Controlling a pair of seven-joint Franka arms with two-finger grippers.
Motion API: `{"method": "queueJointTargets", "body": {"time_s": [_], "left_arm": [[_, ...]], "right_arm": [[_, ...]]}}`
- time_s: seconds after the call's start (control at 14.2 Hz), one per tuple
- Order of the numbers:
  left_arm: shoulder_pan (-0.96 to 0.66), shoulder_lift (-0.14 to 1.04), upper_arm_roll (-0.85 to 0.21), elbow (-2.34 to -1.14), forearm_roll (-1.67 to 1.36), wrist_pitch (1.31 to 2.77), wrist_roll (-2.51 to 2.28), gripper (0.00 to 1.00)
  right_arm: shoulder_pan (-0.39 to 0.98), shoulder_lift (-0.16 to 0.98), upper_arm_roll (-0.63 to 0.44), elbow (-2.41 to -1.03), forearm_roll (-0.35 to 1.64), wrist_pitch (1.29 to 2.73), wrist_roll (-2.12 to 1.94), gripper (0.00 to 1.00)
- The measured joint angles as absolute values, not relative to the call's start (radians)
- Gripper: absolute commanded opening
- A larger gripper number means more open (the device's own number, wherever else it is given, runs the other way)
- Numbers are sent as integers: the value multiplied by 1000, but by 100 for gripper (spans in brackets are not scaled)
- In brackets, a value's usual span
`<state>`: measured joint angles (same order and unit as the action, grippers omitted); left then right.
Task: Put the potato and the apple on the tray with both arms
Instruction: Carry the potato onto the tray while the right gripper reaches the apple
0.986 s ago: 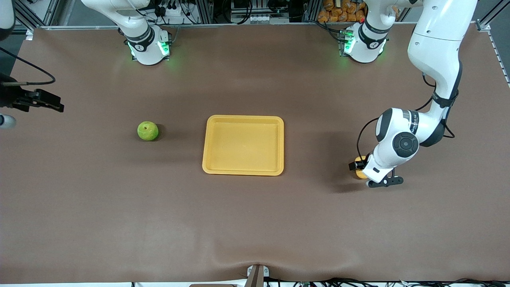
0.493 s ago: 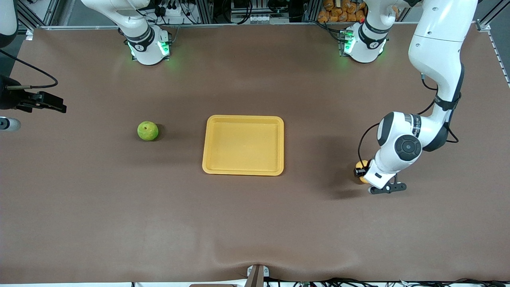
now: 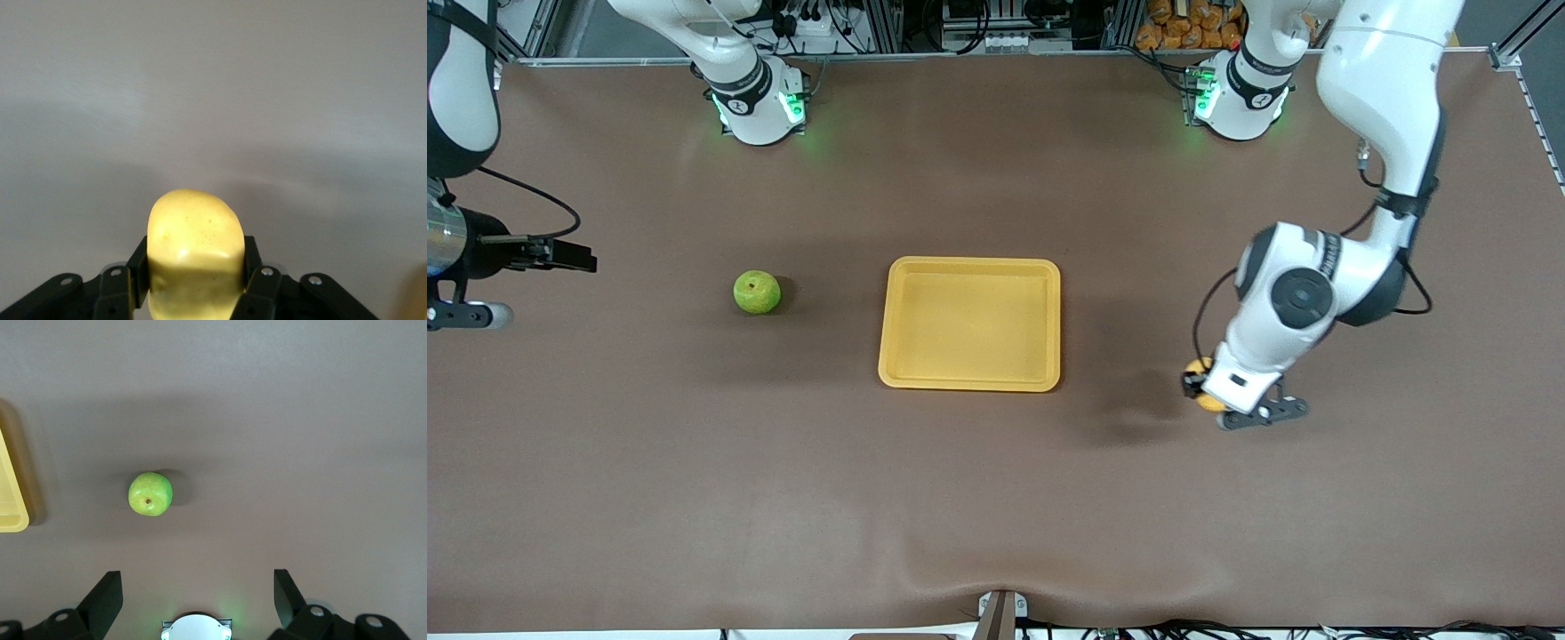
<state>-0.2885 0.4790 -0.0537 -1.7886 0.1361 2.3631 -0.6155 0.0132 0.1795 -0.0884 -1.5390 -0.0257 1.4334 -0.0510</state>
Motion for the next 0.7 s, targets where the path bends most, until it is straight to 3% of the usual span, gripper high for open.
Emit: {"method": "queueJointTargets", "body": {"time_s": [0.35,0.7], "left_arm": [[-436,480,-56,-1715,136,2361,-824,0],[-581,591,-57,-1619,136,2358,-924,0]], "right_arm": [[18,233,-86,-1548,18,1452,-43,100],[27,246,-84,-1622,38,1535,9,100]]}}
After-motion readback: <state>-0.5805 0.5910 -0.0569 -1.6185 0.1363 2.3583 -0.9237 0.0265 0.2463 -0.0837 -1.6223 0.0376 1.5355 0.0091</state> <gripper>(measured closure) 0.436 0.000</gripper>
